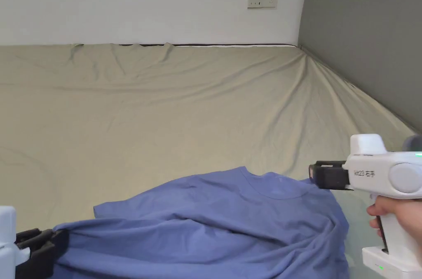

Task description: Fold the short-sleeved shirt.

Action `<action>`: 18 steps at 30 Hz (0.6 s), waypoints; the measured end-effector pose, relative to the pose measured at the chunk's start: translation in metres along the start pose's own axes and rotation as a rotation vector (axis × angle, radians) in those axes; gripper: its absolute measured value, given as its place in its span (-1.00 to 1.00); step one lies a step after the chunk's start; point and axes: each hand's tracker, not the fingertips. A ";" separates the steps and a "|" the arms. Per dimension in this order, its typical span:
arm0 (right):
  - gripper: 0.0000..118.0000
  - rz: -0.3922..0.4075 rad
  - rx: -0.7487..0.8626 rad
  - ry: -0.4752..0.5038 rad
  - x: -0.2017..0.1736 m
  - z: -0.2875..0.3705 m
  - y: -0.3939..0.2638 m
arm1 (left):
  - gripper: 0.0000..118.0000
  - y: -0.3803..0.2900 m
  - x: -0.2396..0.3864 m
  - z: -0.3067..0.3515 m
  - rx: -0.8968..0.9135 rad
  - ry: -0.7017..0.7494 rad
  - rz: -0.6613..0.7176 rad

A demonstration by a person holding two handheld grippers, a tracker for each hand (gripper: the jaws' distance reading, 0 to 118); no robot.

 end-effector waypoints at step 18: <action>-0.84 -0.075 -0.018 0.115 -0.013 -0.010 -0.023 | -0.92 0.001 -0.009 0.019 0.012 0.038 0.004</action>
